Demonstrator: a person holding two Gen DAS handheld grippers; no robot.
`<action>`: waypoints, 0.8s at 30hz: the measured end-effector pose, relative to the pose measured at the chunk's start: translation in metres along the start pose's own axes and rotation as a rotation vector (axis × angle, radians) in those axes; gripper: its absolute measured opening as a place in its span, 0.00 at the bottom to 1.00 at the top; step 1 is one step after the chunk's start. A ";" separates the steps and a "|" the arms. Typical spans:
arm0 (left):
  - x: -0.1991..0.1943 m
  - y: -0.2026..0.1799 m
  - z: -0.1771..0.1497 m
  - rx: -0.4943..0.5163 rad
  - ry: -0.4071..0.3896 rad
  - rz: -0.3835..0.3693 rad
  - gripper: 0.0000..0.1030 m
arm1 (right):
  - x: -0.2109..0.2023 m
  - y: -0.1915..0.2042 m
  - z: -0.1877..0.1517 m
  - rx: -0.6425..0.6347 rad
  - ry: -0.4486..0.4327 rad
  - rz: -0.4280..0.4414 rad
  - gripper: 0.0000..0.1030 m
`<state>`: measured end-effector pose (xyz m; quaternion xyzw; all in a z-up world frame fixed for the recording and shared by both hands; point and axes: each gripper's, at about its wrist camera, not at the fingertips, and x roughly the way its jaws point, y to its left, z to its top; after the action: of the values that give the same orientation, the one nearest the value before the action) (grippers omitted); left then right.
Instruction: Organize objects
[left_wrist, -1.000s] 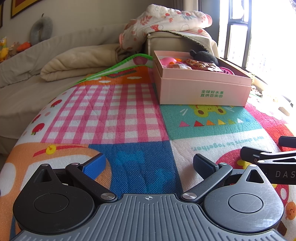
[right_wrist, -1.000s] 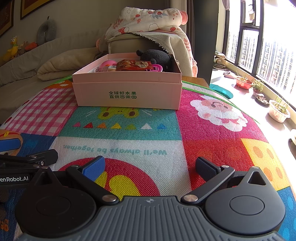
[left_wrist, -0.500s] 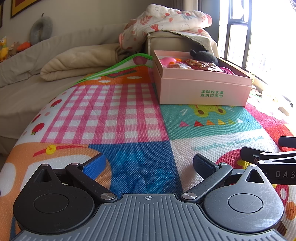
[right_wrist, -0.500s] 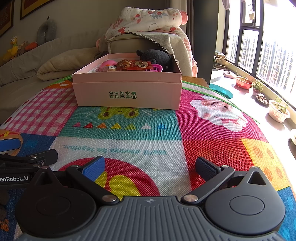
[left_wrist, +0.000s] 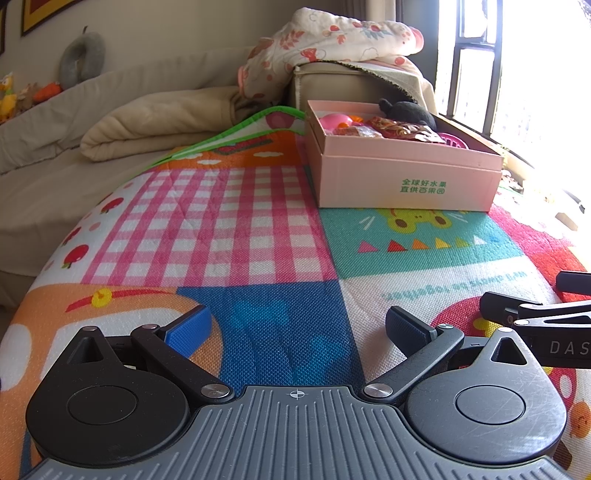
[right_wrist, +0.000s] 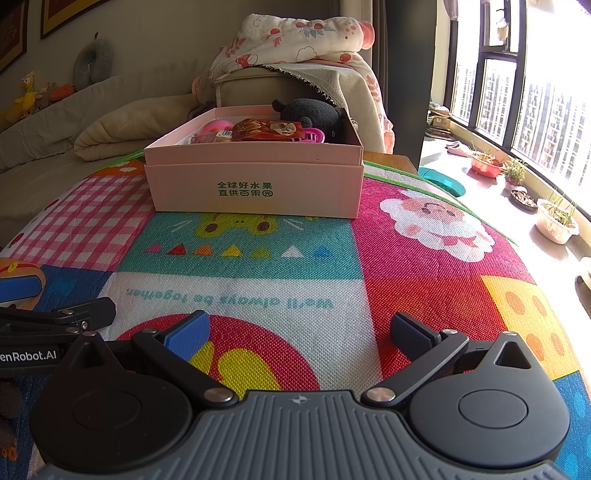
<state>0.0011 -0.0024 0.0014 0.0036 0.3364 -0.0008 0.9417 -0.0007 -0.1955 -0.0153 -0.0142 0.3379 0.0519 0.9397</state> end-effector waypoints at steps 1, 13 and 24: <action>0.000 0.000 0.000 0.000 0.000 0.000 1.00 | 0.000 0.000 0.000 0.000 0.000 0.000 1.00; 0.000 0.001 0.000 0.000 0.000 0.000 1.00 | 0.000 0.000 0.000 0.000 0.000 0.000 1.00; 0.001 0.000 -0.001 0.004 0.001 0.004 1.00 | 0.000 0.000 0.000 0.000 0.000 0.000 1.00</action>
<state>0.0015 -0.0020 0.0001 0.0061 0.3366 0.0002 0.9416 -0.0004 -0.1954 -0.0152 -0.0140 0.3378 0.0521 0.9397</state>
